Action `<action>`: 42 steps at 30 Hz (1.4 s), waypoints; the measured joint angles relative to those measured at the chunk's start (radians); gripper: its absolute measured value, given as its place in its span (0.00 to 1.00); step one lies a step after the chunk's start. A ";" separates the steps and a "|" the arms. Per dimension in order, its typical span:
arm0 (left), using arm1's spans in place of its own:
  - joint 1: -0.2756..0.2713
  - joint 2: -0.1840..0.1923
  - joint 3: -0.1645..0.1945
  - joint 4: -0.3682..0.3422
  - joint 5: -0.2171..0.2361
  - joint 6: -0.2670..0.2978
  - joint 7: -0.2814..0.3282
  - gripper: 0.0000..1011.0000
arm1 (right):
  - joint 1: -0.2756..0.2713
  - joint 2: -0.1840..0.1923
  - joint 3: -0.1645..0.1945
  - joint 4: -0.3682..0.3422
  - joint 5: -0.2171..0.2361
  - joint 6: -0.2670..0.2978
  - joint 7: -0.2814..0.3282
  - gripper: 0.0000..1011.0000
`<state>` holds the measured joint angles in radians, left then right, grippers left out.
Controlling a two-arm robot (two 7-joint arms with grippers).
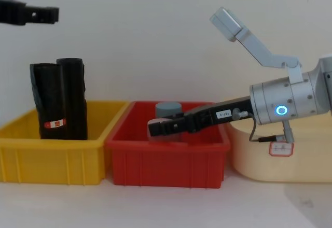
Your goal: Pick up the garbage bag with the one hand and transfer it to the other hand.
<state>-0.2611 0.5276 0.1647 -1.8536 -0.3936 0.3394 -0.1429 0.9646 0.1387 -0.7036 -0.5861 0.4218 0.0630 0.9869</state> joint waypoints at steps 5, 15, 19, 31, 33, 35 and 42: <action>0.020 0.021 -0.019 0.003 -0.019 0.026 -0.031 0.99 | 0.000 0.000 0.000 0.000 0.000 0.000 0.000 0.64; 0.043 0.049 -0.030 0.055 -0.033 0.055 -0.080 0.99 | 0.000 0.000 0.000 0.000 0.000 0.000 0.000 0.64; 0.042 0.056 -0.023 0.090 -0.032 0.061 -0.099 0.99 | 0.000 0.000 0.000 0.000 0.000 0.000 0.000 0.64; 0.004 0.063 0.016 0.181 -0.014 0.073 -0.156 0.99 | 0.000 0.000 0.000 0.000 0.000 0.000 0.000 0.64; -0.009 0.064 0.025 0.197 -0.011 0.073 -0.173 0.99 | 0.000 0.000 0.000 0.000 0.000 0.000 0.000 0.64; -0.026 0.065 0.037 0.216 -0.009 0.073 -0.189 0.99 | 0.000 0.000 0.000 0.000 0.000 0.000 0.000 0.64; -0.082 0.063 0.072 0.274 -0.002 0.068 -0.235 0.99 | 0.000 0.000 0.000 0.000 0.000 0.000 0.000 0.64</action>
<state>-0.3433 0.5903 0.2370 -1.5798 -0.3958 0.4069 -0.3782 0.9646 0.1387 -0.7036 -0.5861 0.4217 0.0630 0.9870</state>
